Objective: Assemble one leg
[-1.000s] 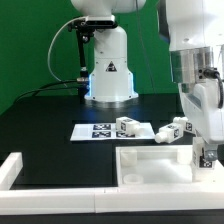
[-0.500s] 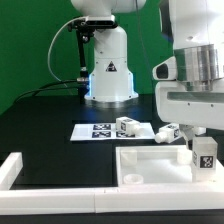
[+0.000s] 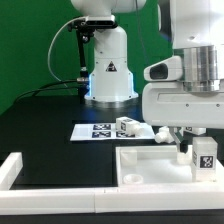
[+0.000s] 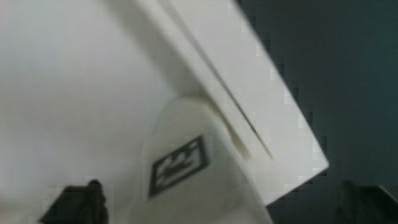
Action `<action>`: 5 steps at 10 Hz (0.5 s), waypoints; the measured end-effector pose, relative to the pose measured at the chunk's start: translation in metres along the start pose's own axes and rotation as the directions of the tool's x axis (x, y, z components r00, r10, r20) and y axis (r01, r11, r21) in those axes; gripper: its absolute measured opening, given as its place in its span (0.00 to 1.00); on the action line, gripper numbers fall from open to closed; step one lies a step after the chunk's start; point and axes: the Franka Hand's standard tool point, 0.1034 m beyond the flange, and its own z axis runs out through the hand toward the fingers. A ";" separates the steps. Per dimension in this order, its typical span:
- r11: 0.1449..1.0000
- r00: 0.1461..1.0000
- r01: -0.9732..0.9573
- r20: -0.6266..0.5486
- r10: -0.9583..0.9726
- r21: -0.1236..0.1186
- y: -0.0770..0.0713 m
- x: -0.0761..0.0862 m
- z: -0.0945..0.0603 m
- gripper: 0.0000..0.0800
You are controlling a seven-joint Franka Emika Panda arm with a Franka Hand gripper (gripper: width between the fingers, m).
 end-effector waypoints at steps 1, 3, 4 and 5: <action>0.990 0.990 0.140 0.011 -0.140 -0.002 -0.001 -0.004 0.002 0.81; 0.985 0.985 0.170 -0.015 -0.170 -0.006 0.005 -0.007 0.007 0.81; 0.989 0.989 0.148 -0.018 -0.148 -0.005 0.004 -0.007 0.007 0.66; 0.989 0.989 0.145 -0.018 -0.145 -0.006 0.005 -0.007 0.007 0.48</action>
Offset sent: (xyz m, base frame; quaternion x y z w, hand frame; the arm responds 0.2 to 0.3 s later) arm 0.0000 0.0000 0.0000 0.0000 0.0000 0.0650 0.9979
